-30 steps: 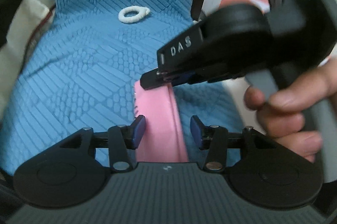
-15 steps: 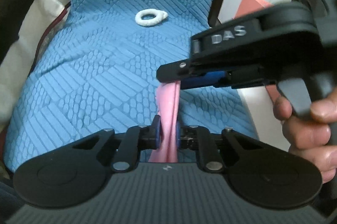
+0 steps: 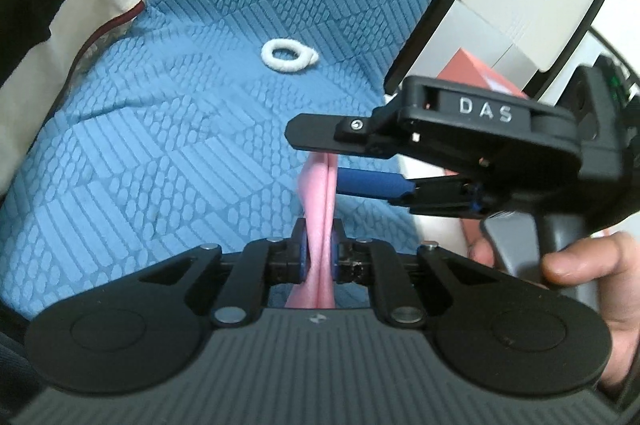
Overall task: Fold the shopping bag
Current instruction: 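Hold the rolled pink wrapper with both tools, pinching it into a tube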
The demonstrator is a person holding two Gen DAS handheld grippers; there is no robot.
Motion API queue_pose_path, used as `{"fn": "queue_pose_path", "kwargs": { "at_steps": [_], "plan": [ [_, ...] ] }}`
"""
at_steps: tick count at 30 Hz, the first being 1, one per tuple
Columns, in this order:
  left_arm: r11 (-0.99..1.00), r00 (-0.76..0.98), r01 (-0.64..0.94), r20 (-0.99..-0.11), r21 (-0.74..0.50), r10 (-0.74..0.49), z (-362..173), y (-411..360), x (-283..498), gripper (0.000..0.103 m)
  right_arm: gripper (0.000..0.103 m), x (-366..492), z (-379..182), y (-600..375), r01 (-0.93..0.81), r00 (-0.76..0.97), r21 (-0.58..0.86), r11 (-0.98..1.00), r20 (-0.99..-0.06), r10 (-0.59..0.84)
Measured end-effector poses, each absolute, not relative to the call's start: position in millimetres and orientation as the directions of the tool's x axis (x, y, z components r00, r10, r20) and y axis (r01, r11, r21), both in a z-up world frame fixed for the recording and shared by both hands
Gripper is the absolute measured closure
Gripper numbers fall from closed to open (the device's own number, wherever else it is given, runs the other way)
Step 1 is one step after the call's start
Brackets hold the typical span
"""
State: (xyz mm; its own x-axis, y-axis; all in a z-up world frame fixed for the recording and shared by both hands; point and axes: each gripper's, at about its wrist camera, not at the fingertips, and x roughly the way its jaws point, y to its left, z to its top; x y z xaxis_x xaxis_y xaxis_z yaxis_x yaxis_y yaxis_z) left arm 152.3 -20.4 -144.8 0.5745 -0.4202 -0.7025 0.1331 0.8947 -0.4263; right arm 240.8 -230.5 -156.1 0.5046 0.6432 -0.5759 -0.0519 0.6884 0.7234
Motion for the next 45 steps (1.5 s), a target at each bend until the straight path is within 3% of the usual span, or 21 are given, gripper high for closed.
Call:
{"fn": "queue_pose_path", "kwargs": {
  "at_steps": [2, 4, 10, 39, 45],
  "plan": [
    [0.892, 0.574, 0.135, -0.700, -0.431, -0.425, -142.9, -18.6, 151.9, 0.090, 0.035, 240.4, -154.5, -230.2, -0.058, 0.516, 0.725, 0.686, -0.567, 0.642],
    [0.894, 0.575, 0.132, -0.702, -0.427, -0.420, -142.0, -17.6, 151.2, 0.090, 0.047, 240.1, -152.5, -230.8, -0.069, 0.525, 0.724, 0.686, -0.559, 0.642],
    [0.890, 0.566, 0.128, -0.705, -0.437, -0.428, -142.8, -15.1, 153.0, 0.089, 0.052, 238.7, -145.1, -226.7, -0.131, 0.520, 0.702, 0.700, -0.553, 0.651],
    [0.912, 0.584, 0.177, -0.706, -0.369, -0.399, -137.6, -26.0, 151.0, 0.082, 0.058, 203.6, -89.4, -198.7, -0.214, 0.639, 0.524, 0.824, -0.563, 0.524],
    [0.914, 0.607, 0.182, -0.690, -0.363, -0.395, -131.9, -22.7, 148.4, 0.088, 0.057, 200.6, -81.5, -193.0, -0.211, 0.669, 0.488, 0.847, -0.560, 0.489]
  ]
}}
